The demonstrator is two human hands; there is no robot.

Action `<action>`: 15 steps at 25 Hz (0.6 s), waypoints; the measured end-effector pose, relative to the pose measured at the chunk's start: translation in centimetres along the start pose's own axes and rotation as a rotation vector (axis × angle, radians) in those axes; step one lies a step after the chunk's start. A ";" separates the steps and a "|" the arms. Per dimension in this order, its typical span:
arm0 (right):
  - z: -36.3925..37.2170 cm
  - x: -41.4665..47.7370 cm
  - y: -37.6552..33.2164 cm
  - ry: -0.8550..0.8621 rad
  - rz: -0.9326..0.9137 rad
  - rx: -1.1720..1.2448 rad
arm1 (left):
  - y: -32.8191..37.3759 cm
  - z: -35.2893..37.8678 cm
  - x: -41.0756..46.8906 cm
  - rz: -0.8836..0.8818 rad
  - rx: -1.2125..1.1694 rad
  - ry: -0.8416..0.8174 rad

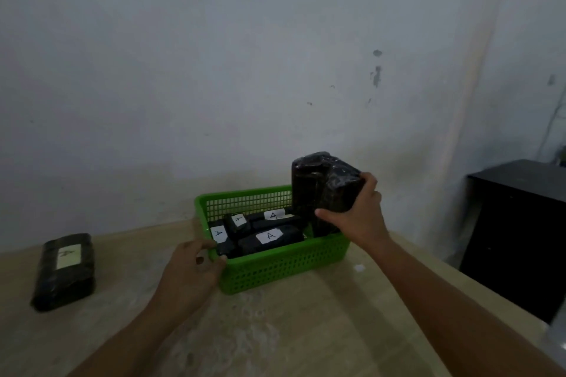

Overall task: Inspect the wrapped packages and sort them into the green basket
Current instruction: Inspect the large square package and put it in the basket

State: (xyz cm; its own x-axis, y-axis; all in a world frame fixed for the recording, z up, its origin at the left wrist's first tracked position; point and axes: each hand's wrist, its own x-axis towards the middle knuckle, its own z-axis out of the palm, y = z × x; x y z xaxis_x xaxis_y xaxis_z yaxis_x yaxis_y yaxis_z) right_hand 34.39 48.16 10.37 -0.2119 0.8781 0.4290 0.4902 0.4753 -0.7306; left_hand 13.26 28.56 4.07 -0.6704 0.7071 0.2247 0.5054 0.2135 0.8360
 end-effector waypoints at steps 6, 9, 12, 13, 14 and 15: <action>2.2 1.0 0.8 -0.080 0.052 -0.252 | 0.1 0.0 0.0 0.006 0.005 -0.024; 3.0 1.1 1.4 -0.065 0.134 -0.283 | 0.0 -0.1 0.1 0.022 0.027 -0.025; 3.4 1.0 1.7 -0.041 0.137 -0.368 | -0.3 -0.2 0.1 0.042 0.053 -0.016; 3.3 1.0 1.8 -0.043 0.137 -0.390 | -0.4 -0.2 0.1 0.047 0.055 -0.017; 3.2 1.0 1.9 -0.046 0.141 -0.392 | -0.5 -0.1 0.1 0.048 0.051 -0.017; 3.1 0.9 2.1 -0.049 0.145 -0.377 | -0.5 -0.1 0.1 0.051 0.046 -0.017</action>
State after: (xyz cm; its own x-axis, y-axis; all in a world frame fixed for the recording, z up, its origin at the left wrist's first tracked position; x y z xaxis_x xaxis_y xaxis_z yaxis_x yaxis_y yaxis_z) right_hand 32.64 50.17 7.57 -0.1531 0.9404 0.3036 0.7919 0.3005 -0.5316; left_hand 12.87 28.44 3.70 -0.6341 0.7292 0.2573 0.5630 0.2072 0.8000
